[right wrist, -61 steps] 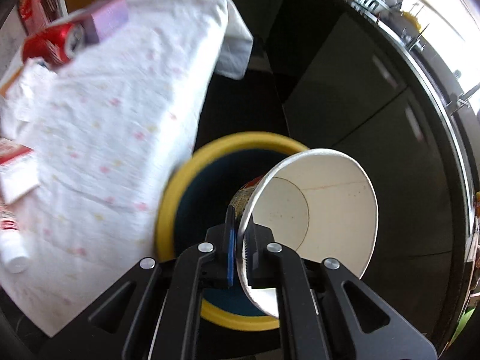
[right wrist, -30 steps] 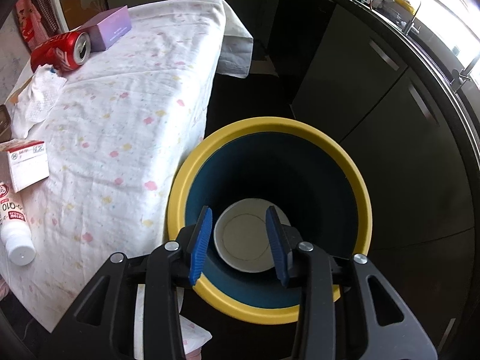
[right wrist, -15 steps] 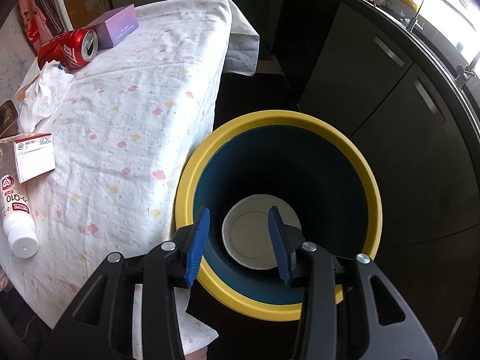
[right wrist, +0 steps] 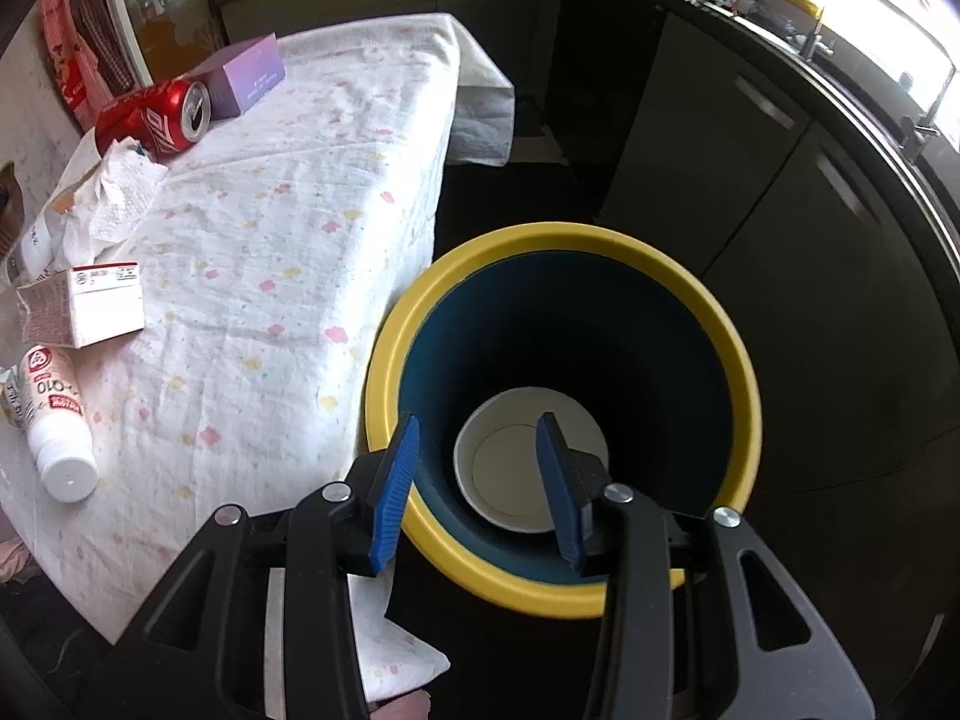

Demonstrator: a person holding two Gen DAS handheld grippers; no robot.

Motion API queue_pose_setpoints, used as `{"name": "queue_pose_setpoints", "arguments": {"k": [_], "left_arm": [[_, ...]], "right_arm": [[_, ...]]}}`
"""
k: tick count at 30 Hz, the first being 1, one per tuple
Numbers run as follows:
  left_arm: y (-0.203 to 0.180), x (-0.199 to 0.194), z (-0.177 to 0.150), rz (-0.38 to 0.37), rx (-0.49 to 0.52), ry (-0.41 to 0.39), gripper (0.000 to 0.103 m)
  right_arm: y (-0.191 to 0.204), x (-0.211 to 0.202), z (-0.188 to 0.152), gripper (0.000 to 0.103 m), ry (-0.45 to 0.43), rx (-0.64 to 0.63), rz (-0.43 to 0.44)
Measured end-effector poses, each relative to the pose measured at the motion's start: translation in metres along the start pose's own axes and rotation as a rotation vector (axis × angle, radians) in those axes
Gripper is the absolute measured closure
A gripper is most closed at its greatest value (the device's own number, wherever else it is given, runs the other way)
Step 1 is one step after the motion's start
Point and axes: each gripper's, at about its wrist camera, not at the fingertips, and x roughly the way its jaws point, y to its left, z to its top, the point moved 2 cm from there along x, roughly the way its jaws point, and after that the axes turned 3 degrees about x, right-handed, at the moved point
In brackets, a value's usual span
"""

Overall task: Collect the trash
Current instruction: 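Drop the brown foil tray into the bin with the left gripper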

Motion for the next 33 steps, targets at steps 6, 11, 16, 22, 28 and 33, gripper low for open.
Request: {"name": "queue_pose_setpoints", "arguments": {"k": [6,11,16,22,28,33], "left_arm": [[-0.072,-0.009,0.041,-0.093,0.145,-0.052,0.098],[-0.145,0.013,0.077,-0.189,0.270,-0.040,0.098],[-0.219,0.056,0.114,-0.255,0.359,0.020,0.098],[-0.275,0.117,0.137,-0.268,0.390,0.104,0.093],[-0.283,0.118,0.149,-0.253,0.357,0.068,0.048],[-0.247,0.051,0.142,-0.271,0.293,-0.088,0.037]], "right_arm": [[-0.028,-0.028,-0.025,0.061,-0.061,0.079,-0.040],[-0.055,-0.049,-0.046,0.061,-0.097,0.143,-0.053],[-0.078,-0.057,-0.069,0.060,-0.102,0.189,-0.053],[-0.099,-0.056,-0.088,0.056,-0.088,0.238,-0.044],[-0.112,-0.061,-0.098,0.055,-0.092,0.251,-0.040],[-0.100,-0.057,-0.094,0.055,-0.093,0.219,-0.011]]}}
